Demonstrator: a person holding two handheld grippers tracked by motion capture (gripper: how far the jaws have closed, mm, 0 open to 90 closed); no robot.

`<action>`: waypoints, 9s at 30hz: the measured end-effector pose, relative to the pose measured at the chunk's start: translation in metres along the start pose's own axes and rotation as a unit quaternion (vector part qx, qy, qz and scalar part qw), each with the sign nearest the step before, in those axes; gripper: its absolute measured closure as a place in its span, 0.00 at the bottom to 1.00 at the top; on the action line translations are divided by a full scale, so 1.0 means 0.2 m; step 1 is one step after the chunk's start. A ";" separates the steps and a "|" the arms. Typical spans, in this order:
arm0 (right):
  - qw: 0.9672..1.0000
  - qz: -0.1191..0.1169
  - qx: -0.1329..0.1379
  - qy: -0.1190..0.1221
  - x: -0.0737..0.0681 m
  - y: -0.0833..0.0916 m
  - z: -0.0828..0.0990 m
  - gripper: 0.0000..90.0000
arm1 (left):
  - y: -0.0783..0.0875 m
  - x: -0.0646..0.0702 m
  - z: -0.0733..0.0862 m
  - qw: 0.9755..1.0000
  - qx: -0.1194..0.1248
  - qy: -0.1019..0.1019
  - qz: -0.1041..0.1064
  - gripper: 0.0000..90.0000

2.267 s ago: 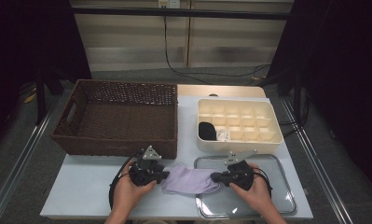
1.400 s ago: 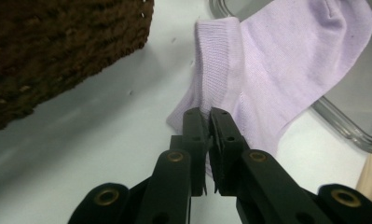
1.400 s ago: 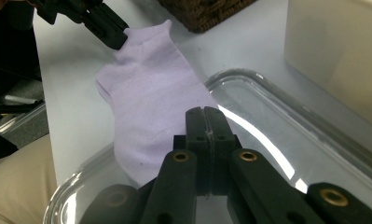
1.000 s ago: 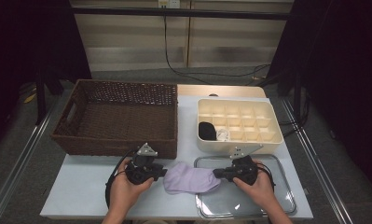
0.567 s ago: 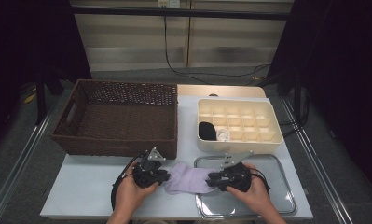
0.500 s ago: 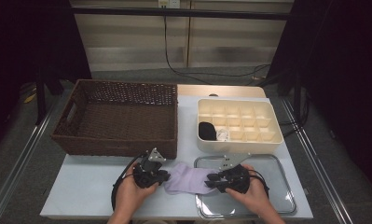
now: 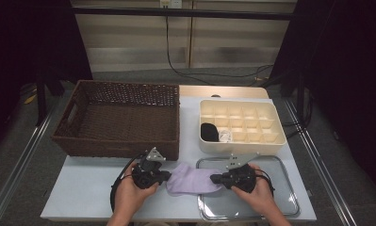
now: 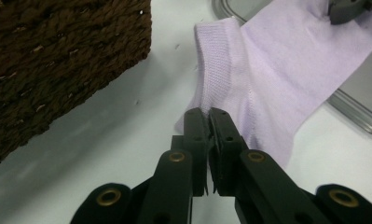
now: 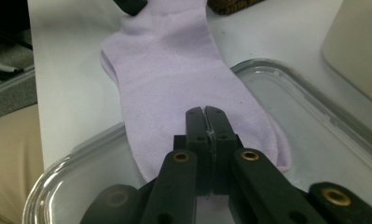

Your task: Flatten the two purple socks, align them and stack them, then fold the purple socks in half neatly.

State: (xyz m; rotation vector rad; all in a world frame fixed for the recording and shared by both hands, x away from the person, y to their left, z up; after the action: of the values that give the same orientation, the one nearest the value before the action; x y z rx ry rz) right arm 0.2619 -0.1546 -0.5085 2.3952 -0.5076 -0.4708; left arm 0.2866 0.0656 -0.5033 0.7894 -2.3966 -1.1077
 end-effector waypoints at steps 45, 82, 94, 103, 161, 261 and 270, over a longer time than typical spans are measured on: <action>0.998 0.030 0.032 -0.044 0.10 0.10 0.03 0.90 | -0.08 0.02 0.04 1.000 -0.028 -0.009 0.002 0.84; 0.998 0.037 0.002 -0.053 0.12 0.02 0.04 1.00 | -0.06 0.02 0.05 0.999 -0.030 -0.006 0.010 0.91; 0.998 0.041 0.038 -0.039 0.09 0.07 -0.04 0.95 | -0.04 -0.01 0.01 1.000 0.007 0.012 -0.005 0.67; 0.999 0.027 0.019 -0.038 0.06 0.01 -0.01 0.99 | -0.10 0.04 0.04 1.000 -0.006 -0.024 -0.013 0.76; 0.999 -0.015 -0.031 0.025 -0.14 -0.34 -0.15 1.00 | 0.12 -0.03 -0.05 0.994 0.024 0.059 0.091 0.91; 1.000 -0.001 -0.002 0.026 -0.10 -0.22 -0.22 1.00 | 0.15 -0.03 -0.06 0.991 -0.008 0.092 0.098 0.91; 1.000 0.016 -0.006 0.000 -0.01 -0.12 -0.10 1.00 | 0.11 0.00 -0.07 0.991 -0.016 0.087 0.103 0.91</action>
State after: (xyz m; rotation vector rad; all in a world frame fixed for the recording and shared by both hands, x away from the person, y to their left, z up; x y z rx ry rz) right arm 0.2740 -0.1271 -0.5090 2.3715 -0.5418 -0.4590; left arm 0.2862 0.0691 -0.4777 0.5867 -2.2500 -0.9522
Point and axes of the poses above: each handheld gripper's, and its own axes: y roughly backward along the jaws, z roughly out of its underside, x roughly to its right, the point moved 7 cm from there along -y, roughly forward along the jaws, and after that the axes turned 5 degrees about -z, right-handed, at the moved point
